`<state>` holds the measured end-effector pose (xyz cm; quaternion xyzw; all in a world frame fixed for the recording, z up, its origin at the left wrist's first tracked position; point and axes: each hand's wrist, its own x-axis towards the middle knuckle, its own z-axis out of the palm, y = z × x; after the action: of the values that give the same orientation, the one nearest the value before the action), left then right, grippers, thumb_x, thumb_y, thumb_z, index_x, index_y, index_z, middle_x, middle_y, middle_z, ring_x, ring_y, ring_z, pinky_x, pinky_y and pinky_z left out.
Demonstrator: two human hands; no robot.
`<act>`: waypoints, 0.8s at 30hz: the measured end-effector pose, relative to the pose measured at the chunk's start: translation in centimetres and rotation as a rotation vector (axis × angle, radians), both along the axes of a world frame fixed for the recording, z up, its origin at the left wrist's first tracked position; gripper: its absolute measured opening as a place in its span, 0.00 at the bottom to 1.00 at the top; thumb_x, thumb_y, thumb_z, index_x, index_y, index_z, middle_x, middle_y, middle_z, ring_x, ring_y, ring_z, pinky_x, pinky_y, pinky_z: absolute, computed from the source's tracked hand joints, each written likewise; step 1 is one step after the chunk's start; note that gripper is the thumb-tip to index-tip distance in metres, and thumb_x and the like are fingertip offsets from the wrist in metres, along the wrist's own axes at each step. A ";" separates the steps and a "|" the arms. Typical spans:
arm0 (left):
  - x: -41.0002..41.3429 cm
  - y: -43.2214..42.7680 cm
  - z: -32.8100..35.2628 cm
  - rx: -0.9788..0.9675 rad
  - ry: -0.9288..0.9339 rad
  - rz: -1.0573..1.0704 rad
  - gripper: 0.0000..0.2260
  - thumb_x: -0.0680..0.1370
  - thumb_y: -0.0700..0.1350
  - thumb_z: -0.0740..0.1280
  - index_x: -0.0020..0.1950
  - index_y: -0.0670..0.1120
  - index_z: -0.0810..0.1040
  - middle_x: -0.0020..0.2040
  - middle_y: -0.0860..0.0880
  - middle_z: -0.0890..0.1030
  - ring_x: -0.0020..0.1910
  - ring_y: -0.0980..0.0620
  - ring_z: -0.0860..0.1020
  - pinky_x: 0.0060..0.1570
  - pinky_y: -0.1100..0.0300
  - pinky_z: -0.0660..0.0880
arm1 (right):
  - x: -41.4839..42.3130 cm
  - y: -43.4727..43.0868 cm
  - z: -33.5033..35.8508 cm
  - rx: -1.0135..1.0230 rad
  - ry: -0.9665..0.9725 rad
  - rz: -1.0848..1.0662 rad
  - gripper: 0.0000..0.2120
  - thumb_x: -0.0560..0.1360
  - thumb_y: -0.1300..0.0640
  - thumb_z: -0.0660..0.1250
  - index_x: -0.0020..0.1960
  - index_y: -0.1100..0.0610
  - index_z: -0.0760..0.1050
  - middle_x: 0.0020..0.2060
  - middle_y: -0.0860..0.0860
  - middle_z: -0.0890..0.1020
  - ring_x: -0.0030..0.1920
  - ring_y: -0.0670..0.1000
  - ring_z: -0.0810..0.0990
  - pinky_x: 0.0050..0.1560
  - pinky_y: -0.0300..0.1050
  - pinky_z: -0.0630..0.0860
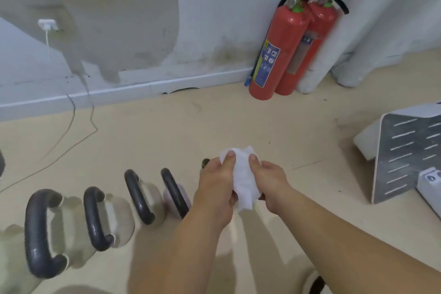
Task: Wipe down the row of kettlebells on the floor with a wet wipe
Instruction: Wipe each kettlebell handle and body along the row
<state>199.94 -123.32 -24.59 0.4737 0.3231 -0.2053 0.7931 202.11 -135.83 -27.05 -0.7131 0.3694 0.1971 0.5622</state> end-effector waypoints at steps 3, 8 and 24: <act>-2.9 0.2 -0.9 0.070 0.020 -0.084 0.10 0.78 0.55 0.71 0.57 0.53 0.81 0.50 0.48 0.87 0.48 0.46 0.87 0.53 0.46 0.83 | -2.1 0.6 0.0 -0.033 0.096 0.078 0.21 0.81 0.40 0.64 0.55 0.58 0.80 0.49 0.54 0.87 0.48 0.59 0.87 0.49 0.51 0.84; -5.7 1.0 -1.9 -0.033 0.028 -0.184 0.06 0.78 0.48 0.70 0.53 0.49 0.82 0.48 0.45 0.88 0.48 0.46 0.87 0.55 0.44 0.82 | -3.0 1.5 0.3 -0.219 0.132 0.275 0.14 0.80 0.50 0.67 0.44 0.61 0.76 0.42 0.60 0.83 0.38 0.58 0.80 0.40 0.47 0.75; -8.3 2.0 -11.3 0.186 -0.006 -0.351 0.11 0.78 0.44 0.70 0.53 0.36 0.78 0.48 0.40 0.85 0.41 0.48 0.83 0.37 0.58 0.82 | -4.3 -0.1 -6.6 -0.196 -0.027 0.116 0.14 0.78 0.53 0.65 0.43 0.64 0.73 0.38 0.57 0.76 0.37 0.56 0.74 0.39 0.45 0.71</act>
<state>191.64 -121.35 -35.93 0.5947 0.2506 -0.3084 0.6988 197.77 -135.93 -33.67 -0.7875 0.3373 0.1827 0.4824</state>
